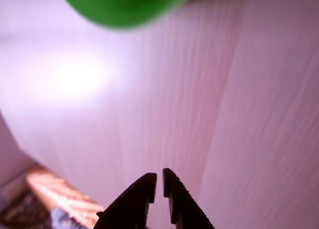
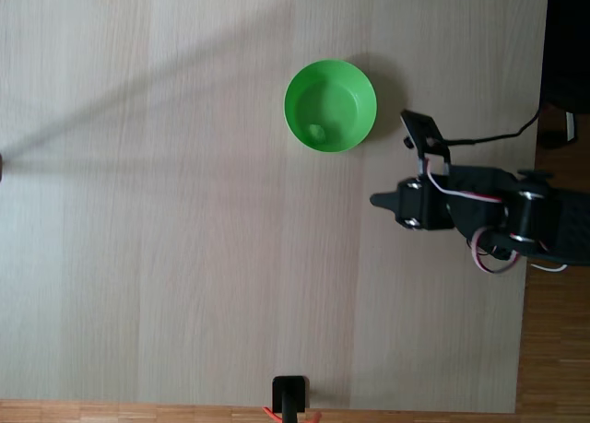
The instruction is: Grasp a green pompom and put it in the green bowl.
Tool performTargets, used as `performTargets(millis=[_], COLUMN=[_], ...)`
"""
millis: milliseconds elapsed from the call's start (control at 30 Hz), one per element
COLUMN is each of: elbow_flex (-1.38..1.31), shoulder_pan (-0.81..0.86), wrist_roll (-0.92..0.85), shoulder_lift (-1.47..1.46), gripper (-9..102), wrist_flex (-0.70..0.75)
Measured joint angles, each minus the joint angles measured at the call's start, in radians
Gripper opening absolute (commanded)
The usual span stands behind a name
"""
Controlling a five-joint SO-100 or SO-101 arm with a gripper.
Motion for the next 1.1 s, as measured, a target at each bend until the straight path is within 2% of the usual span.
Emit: performTargets(millis=[267,500,1100], elbow_flex=[0.241,0.413,0.597], shoulder_pan=[-0.126,-0.152,-0.153], wrist_roll=[0.060,0.060,0.058], shoulder_lift=[0.327,0.589,0.785], gripper=[0,0,0], wrist_flex=[0.000,0.006,0.006])
